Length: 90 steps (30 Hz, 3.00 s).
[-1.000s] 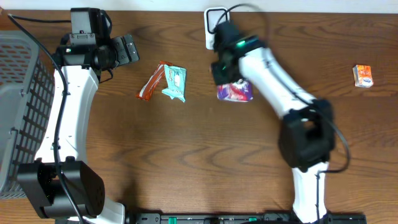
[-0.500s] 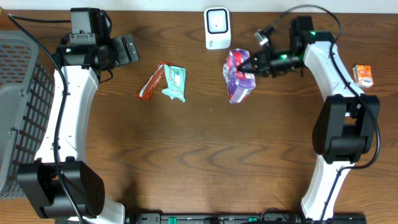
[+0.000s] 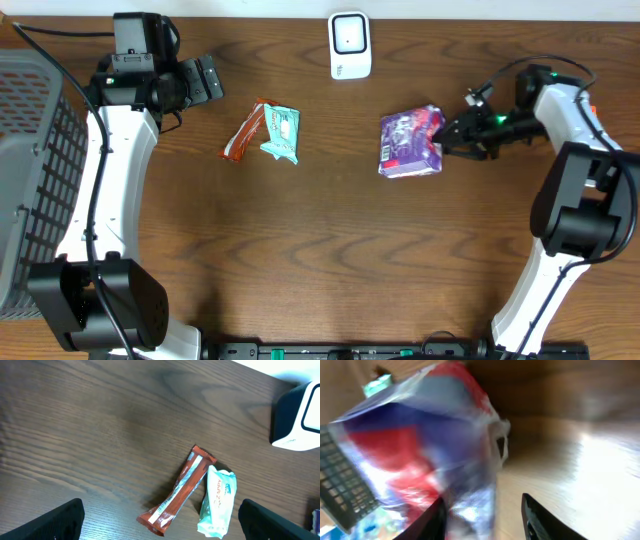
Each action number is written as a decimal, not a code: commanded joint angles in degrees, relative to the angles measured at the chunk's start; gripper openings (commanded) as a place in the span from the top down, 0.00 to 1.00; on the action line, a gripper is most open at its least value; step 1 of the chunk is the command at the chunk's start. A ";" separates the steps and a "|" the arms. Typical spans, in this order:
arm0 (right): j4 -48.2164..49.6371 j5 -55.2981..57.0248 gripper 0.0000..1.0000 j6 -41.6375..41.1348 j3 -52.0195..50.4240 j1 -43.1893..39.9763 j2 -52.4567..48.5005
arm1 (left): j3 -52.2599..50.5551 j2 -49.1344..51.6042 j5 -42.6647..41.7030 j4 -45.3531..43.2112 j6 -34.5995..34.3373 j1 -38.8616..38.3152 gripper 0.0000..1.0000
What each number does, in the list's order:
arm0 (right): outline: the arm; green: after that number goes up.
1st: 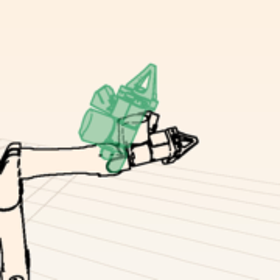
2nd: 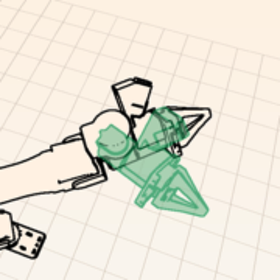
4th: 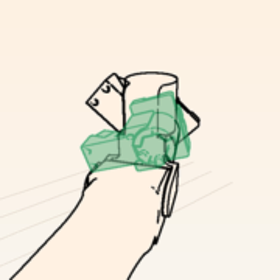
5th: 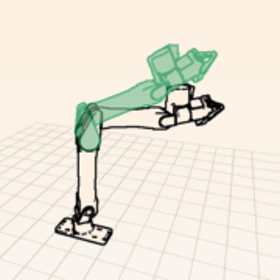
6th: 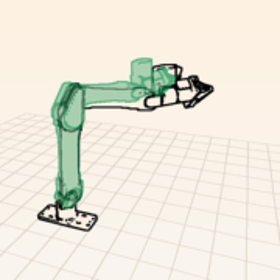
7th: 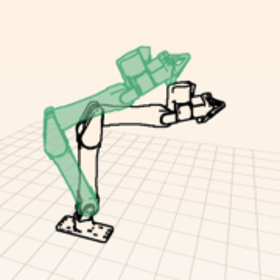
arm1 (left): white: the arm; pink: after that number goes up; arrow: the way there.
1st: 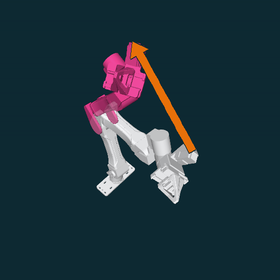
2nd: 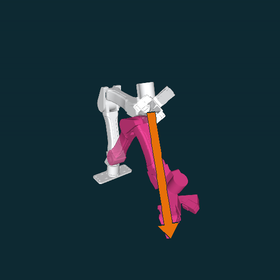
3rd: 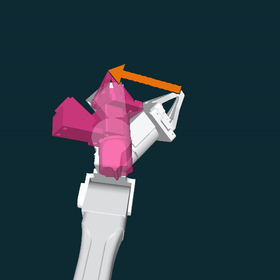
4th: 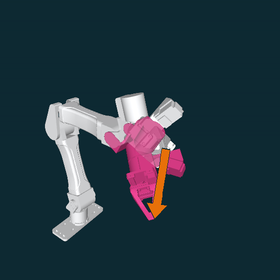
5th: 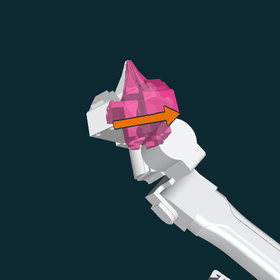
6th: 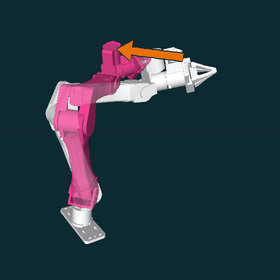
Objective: Scan the item barcode
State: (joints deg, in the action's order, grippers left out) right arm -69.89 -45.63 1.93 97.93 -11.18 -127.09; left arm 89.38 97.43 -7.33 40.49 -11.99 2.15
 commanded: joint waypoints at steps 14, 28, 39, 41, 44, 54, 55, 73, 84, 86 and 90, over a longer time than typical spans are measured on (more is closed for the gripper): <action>-5.49 27.41 0.15 -3.15 9.35 3.78 0.33 | -0.13 0.52 0.48 0.02 0.31 0.09 0.02; 9.29 13.55 0.26 -1.84 -1.29 4.44 0.33 | -0.13 0.52 0.50 0.02 0.31 0.09 0.02; 9.01 22.53 0.99 -6.93 -1.44 7.04 1.70 | -0.13 0.52 0.48 0.02 0.31 0.09 0.02; 5.60 32.15 0.99 -10.43 2.64 8.41 2.78 | -0.13 0.52 0.48 0.02 0.31 0.09 0.02; 0.66 51.25 0.99 -18.36 9.14 11.82 3.89 | -0.13 0.52 0.48 0.02 0.31 0.09 0.02; -5.07 82.53 0.99 -22.97 12.15 25.99 3.63 | -0.13 0.52 0.48 0.02 0.31 0.09 0.02; -3.87 83.52 0.99 -22.91 10.80 26.95 3.61 | -0.13 0.52 0.48 0.02 0.31 0.09 0.02; 8.11 78.40 0.25 -24.83 6.21 43.32 3.23 | -0.13 0.52 0.50 0.02 0.31 0.09 0.02; 3.50 68.28 0.01 -25.44 21.29 41.97 3.30 | -0.13 0.52 0.50 0.02 0.31 0.09 0.02; 2.73 63.21 0.01 -24.06 23.34 38.99 3.34 | -0.13 0.52 0.50 0.02 0.31 0.09 0.02; 0.46 53.70 0.01 -20.65 23.87 32.02 3.32 | -0.13 0.52 0.48 0.02 0.31 0.09 0.02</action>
State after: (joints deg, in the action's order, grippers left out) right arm -67.51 17.15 -21.41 121.19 26.24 -124.22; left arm 89.38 97.43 -7.31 40.47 -11.99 2.15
